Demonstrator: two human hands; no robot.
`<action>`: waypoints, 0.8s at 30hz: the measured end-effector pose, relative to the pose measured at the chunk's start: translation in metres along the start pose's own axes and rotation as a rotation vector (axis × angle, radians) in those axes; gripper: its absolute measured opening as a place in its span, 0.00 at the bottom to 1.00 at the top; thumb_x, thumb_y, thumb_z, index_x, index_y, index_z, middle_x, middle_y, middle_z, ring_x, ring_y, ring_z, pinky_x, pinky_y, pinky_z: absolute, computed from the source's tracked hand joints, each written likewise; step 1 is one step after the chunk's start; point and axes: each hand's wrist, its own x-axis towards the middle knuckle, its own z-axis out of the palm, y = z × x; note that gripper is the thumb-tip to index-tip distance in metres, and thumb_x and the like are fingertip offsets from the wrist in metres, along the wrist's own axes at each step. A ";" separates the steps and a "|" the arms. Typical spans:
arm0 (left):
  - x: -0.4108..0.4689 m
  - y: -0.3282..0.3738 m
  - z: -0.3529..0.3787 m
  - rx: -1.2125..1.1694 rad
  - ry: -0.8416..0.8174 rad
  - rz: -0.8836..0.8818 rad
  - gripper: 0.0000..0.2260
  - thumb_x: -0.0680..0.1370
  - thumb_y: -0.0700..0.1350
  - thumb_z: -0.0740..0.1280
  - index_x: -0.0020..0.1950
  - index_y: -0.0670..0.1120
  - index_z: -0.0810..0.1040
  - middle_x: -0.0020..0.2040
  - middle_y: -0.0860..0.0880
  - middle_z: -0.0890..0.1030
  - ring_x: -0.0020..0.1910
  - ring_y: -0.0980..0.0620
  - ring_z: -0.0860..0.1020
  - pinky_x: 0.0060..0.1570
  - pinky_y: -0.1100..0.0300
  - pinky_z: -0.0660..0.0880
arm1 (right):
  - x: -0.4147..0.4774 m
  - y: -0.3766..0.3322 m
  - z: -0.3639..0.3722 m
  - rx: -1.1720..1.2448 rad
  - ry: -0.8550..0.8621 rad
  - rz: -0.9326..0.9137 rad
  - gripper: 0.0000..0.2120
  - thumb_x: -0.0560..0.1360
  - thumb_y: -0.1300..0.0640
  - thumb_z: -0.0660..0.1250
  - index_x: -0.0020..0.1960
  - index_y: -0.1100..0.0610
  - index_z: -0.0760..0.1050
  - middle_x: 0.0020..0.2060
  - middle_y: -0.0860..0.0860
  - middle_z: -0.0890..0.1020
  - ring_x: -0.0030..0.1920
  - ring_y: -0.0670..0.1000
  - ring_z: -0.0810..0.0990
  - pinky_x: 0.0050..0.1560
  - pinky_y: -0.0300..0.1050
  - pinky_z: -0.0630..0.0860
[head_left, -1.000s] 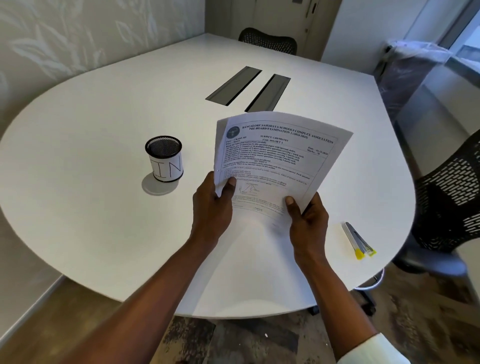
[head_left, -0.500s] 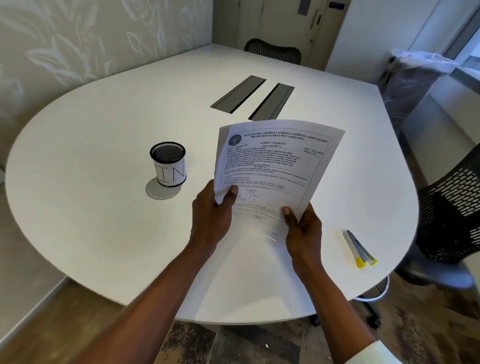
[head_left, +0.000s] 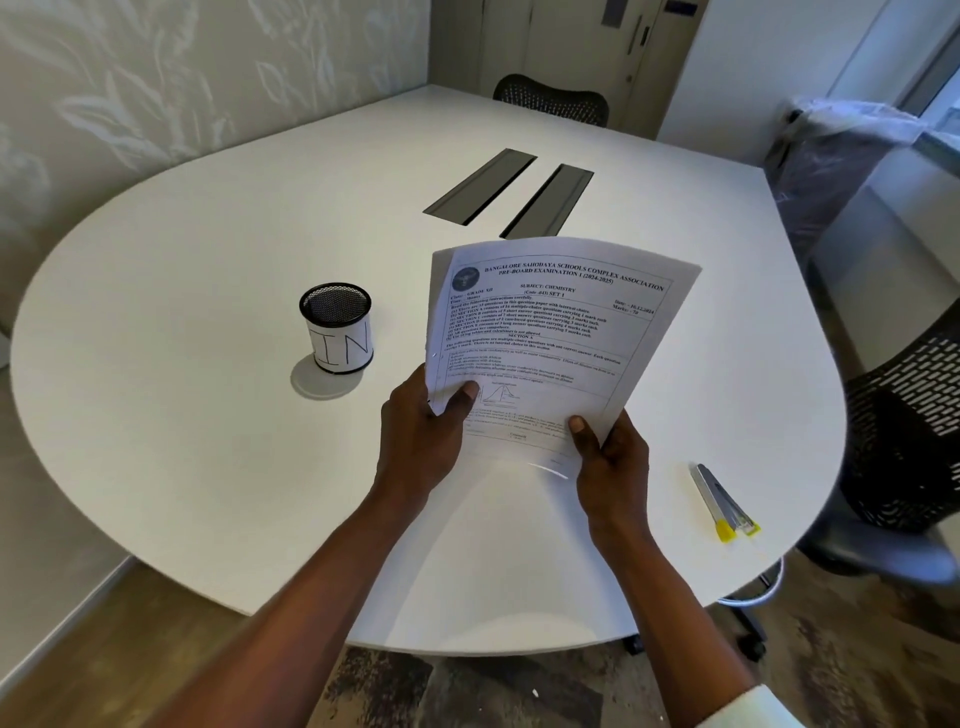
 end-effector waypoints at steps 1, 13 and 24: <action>0.000 -0.001 0.001 -0.006 0.000 0.004 0.14 0.84 0.45 0.72 0.69 0.57 0.79 0.56 0.67 0.82 0.49 0.72 0.83 0.42 0.73 0.80 | 0.001 0.000 -0.002 0.001 0.000 -0.006 0.18 0.84 0.66 0.67 0.60 0.42 0.79 0.53 0.31 0.87 0.55 0.35 0.85 0.54 0.30 0.80; -0.001 0.001 0.006 0.016 0.027 0.010 0.16 0.84 0.44 0.73 0.71 0.53 0.81 0.54 0.68 0.82 0.49 0.68 0.83 0.42 0.72 0.81 | 0.009 0.003 -0.008 0.001 -0.040 0.016 0.17 0.85 0.65 0.67 0.61 0.42 0.79 0.55 0.31 0.87 0.55 0.36 0.85 0.53 0.31 0.81; -0.005 -0.002 0.008 0.020 0.036 -0.006 0.16 0.83 0.43 0.73 0.72 0.49 0.82 0.56 0.62 0.85 0.56 0.62 0.84 0.46 0.72 0.80 | 0.008 0.004 -0.007 0.010 -0.072 0.025 0.18 0.85 0.66 0.66 0.62 0.43 0.79 0.55 0.30 0.87 0.57 0.35 0.85 0.55 0.29 0.80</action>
